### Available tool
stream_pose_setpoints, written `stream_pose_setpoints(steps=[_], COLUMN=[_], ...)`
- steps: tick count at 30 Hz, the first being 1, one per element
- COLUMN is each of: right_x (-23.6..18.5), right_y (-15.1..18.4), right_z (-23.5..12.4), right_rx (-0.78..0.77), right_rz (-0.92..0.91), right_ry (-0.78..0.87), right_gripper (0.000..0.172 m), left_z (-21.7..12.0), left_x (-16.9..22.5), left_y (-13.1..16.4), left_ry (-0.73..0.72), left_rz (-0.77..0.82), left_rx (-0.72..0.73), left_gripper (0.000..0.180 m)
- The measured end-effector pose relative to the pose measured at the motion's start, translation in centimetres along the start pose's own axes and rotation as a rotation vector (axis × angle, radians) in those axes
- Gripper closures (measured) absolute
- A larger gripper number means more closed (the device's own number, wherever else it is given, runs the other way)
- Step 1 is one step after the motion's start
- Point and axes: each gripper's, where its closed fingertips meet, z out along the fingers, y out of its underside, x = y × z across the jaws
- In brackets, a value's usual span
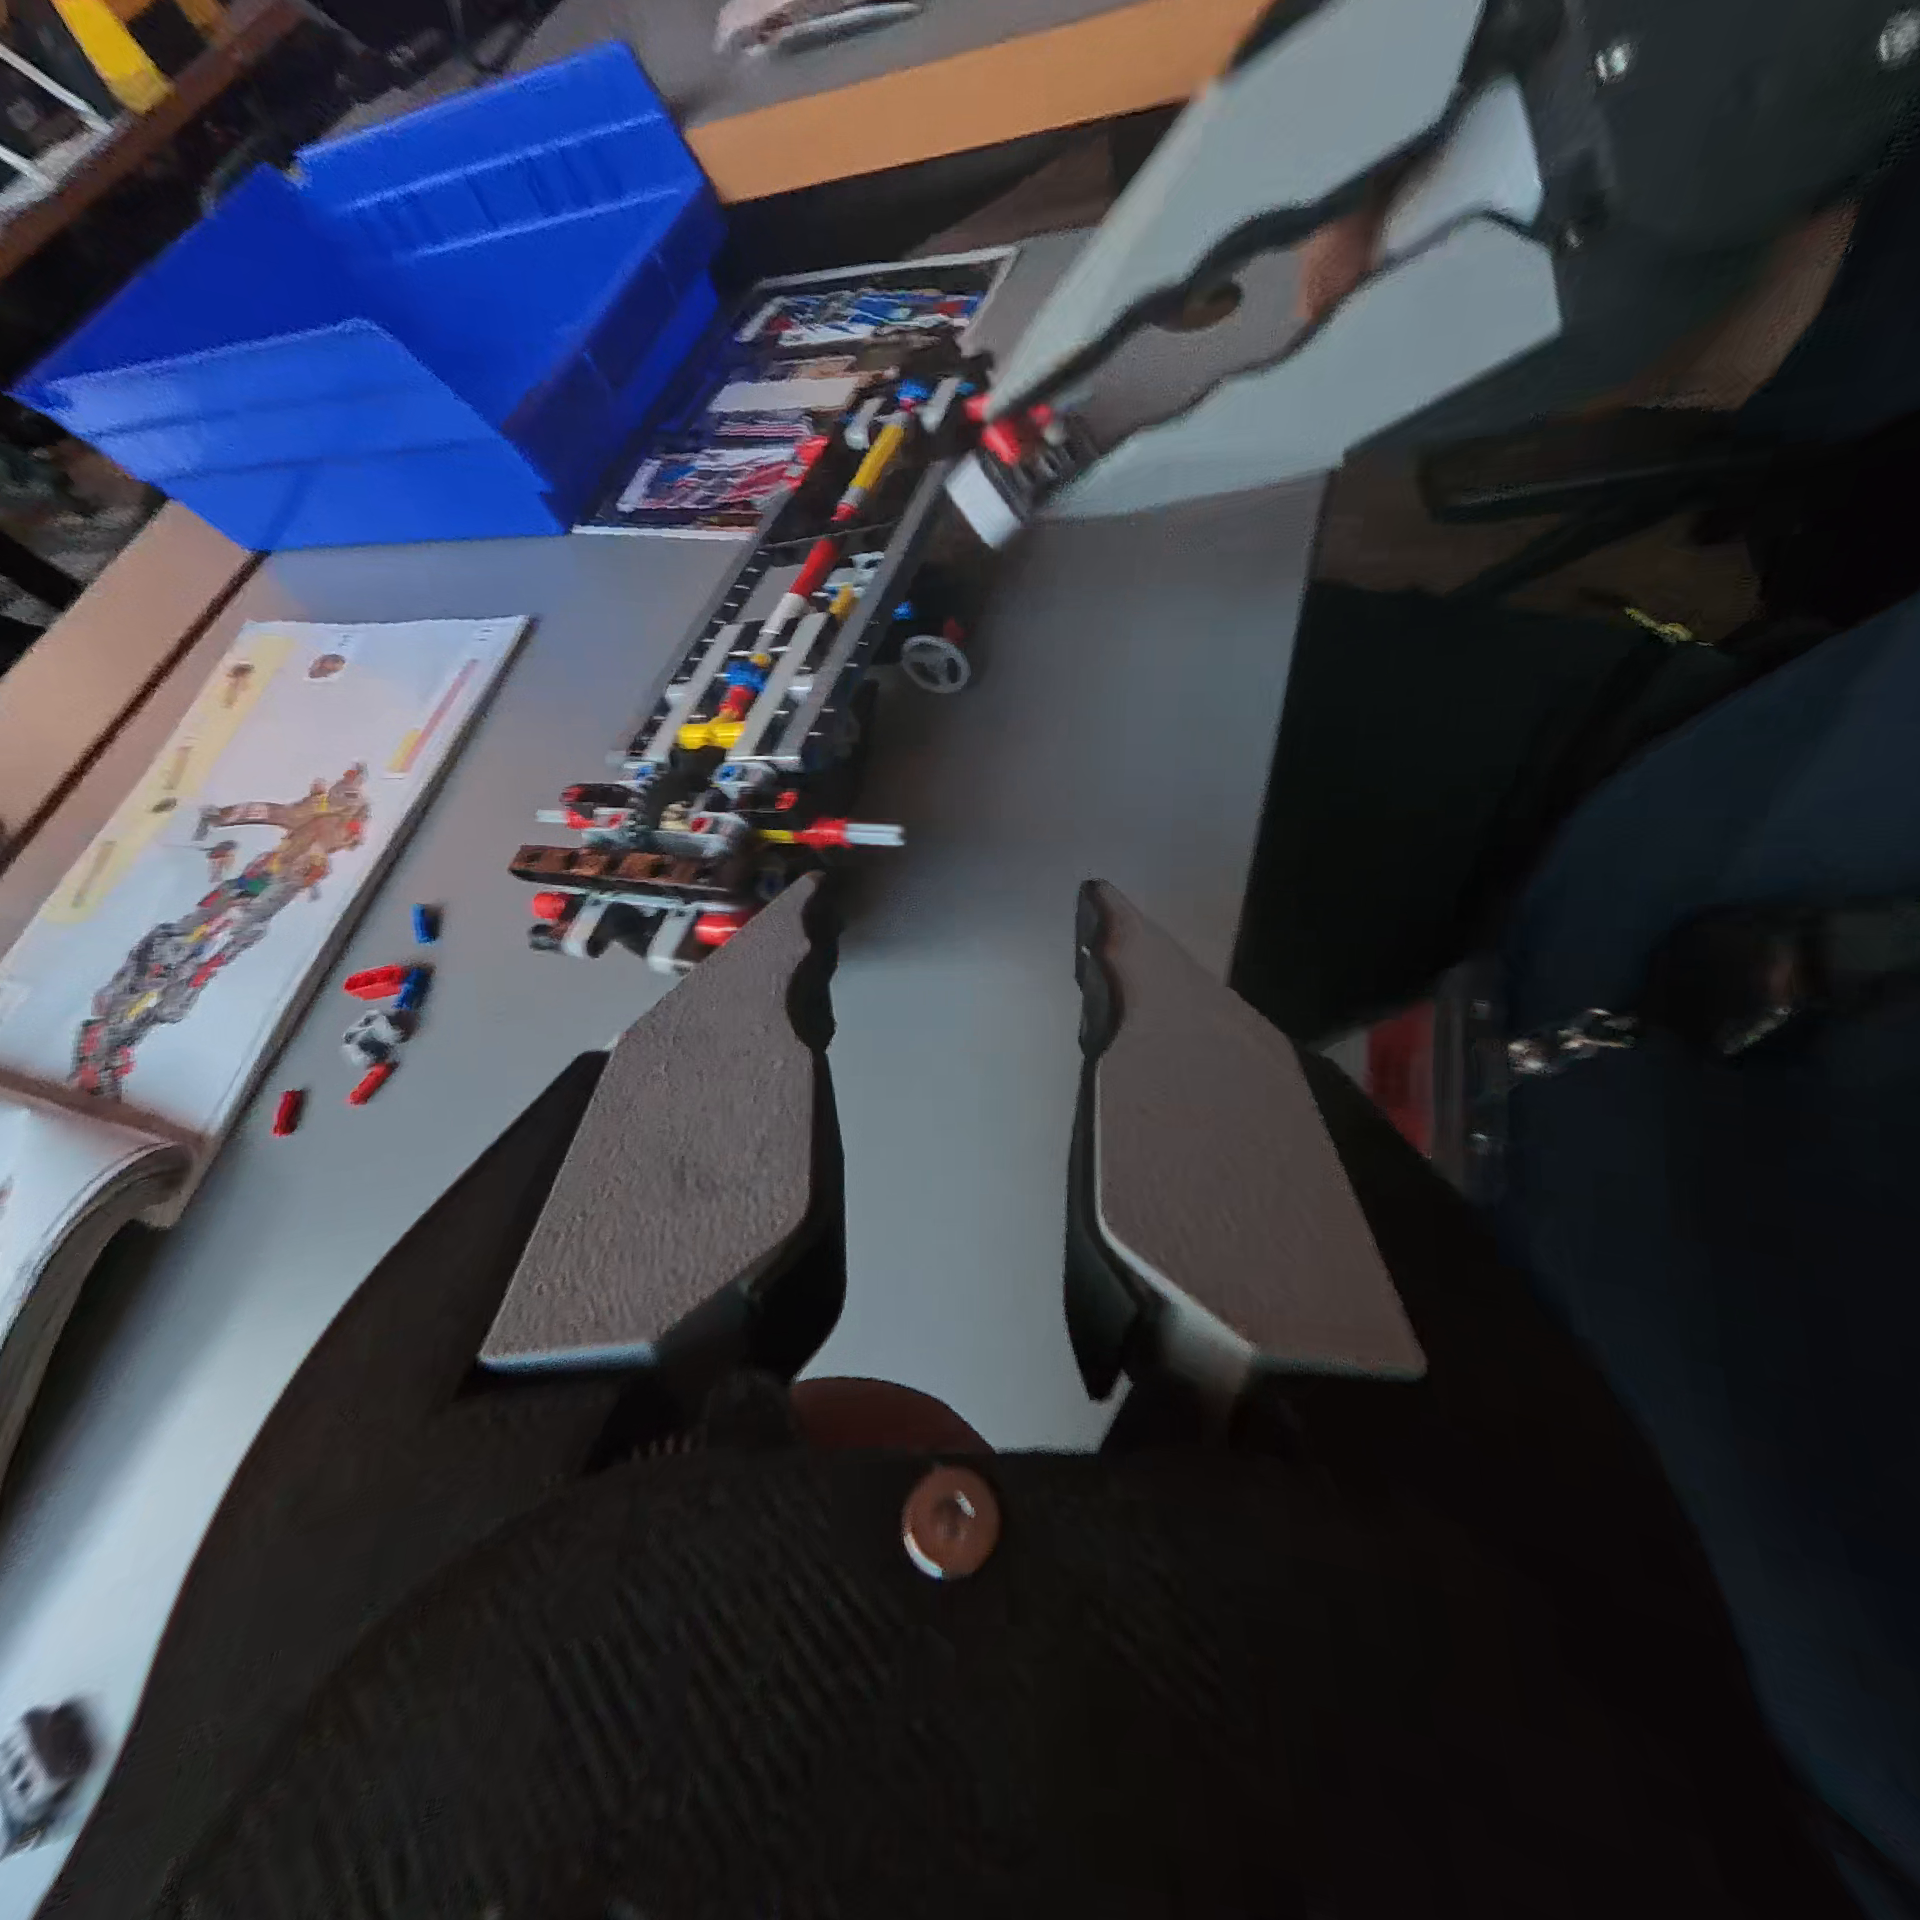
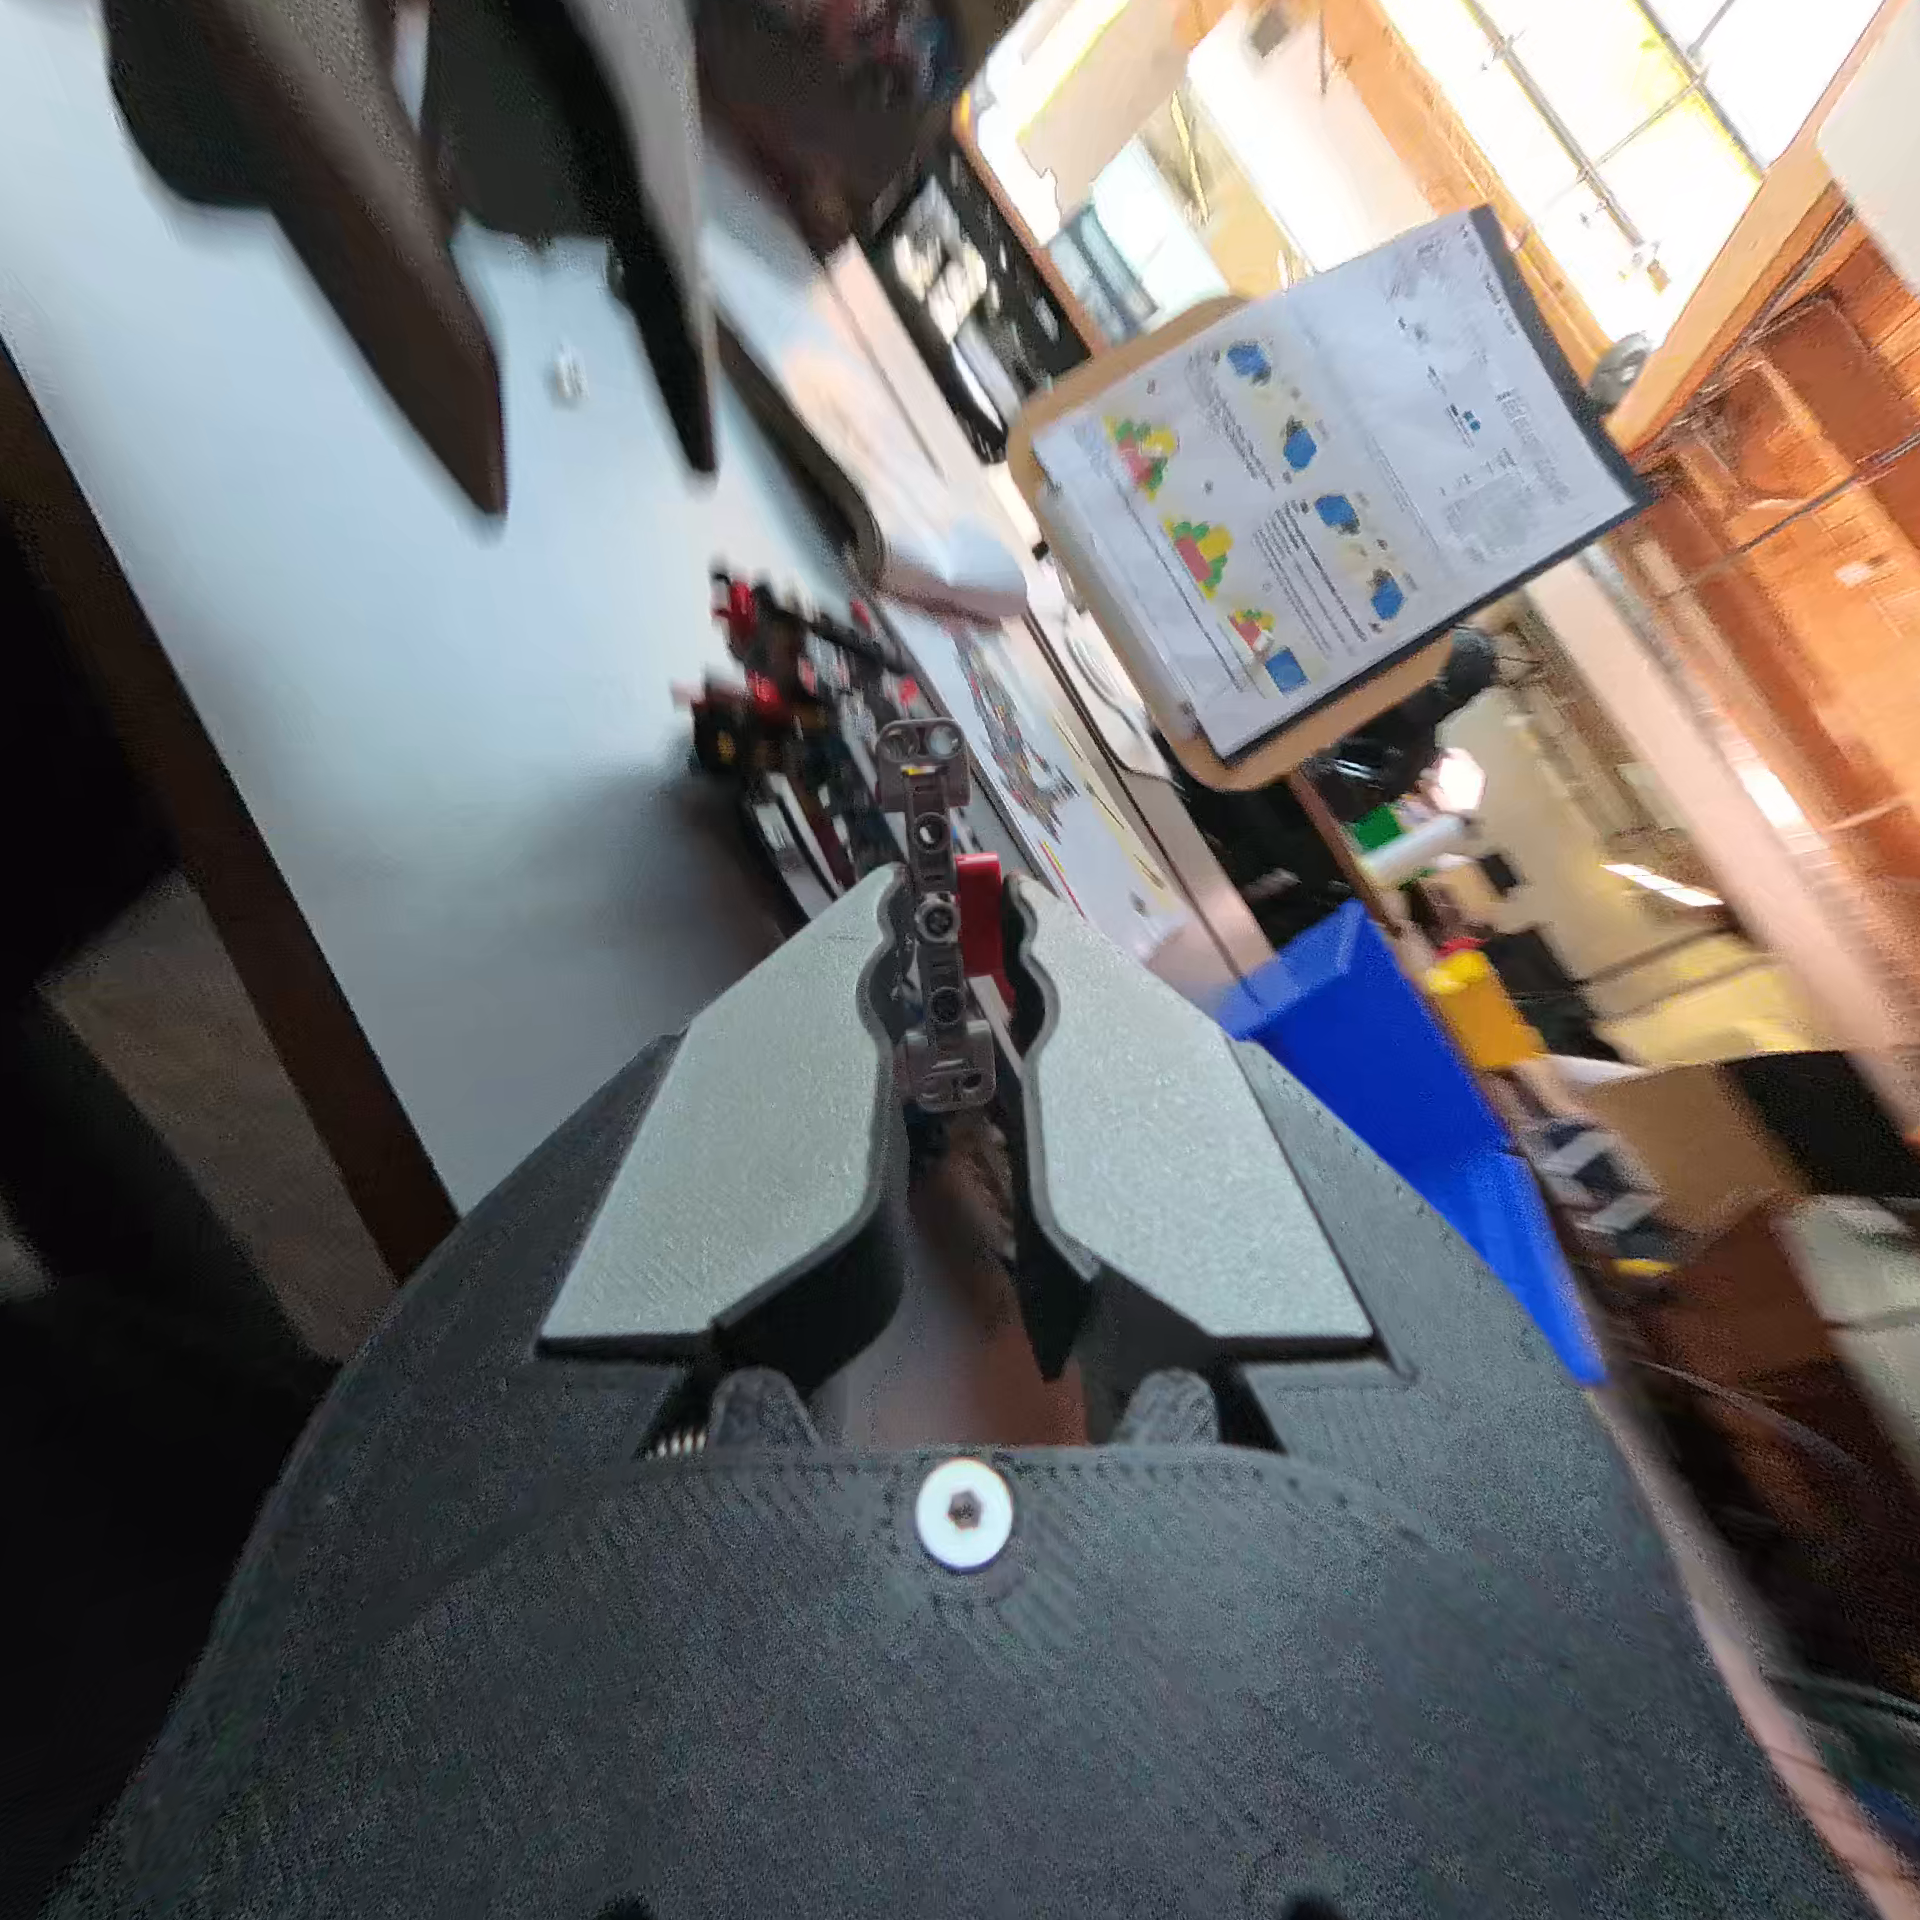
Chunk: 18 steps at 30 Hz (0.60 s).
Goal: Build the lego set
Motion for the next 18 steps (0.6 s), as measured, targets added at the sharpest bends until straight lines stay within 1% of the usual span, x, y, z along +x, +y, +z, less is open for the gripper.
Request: stream_pose_setpoints(steps=[1,3,4,5,6,8,10,12,15,18], right_x=[0.4,1.7,2.7,3.6,4.2,4.1,3.8,4.4,6.5,5.9], right_y=[-1.4,-4.6,-5.5,-5.8,-5.9,-5.7,-5.6,-5.3,-4.8,-4.5], right_z=[-0.4,-1.8,-2.4,-2.8,-3.0,-2.9,-3.1,-3.8,-5.9,-6.5], right_rx=[0.084,0.305,0.402,0.475,0.529,0.578,0.601,0.644,0.788,0.815], right_rz=[0.141,0.522,0.707,0.854,0.954,1.044,1.104,1.131,1.152,1.197], right_ry=[-0.037,-0.148,-0.193,-0.223,-0.255,-0.318,-0.389,-0.405,-0.380,-0.406], right_gripper=[0.158,0.159,0.159,0.159,0.159,0.159,0.159,0.159,0.159,0.159], left_z=[0.3,0.8,1.2,1.6,2.0,2.5,2.6,2.3,1.8,1.7], left_x=[0.8,2.2,2.8,3.3,3.7,4.0,3.6,3.6,4.5,5.2], left_y=[-0.1,-1.1,-1.7,-2.1,-2.2,-1.9,-1.0,-0.1,0.3,-0.4], left_ry=[0.035,0.076,0.089,0.098,0.110,0.101,0.049,0.016,0.049,0.071], left_rz=[-0.011,-0.059,-0.091,-0.114,-0.117,-0.084,-0.025,-0.012,-0.083,-0.147], left_rx=[-0.013,0.011,0.026,0.029,0.025,0.003,-0.036,-0.055,-0.039,0.007], left_gripper=[0.136,0.137,0.138,0.137,0.136,0.135,0.137,0.138,0.138,0.139])
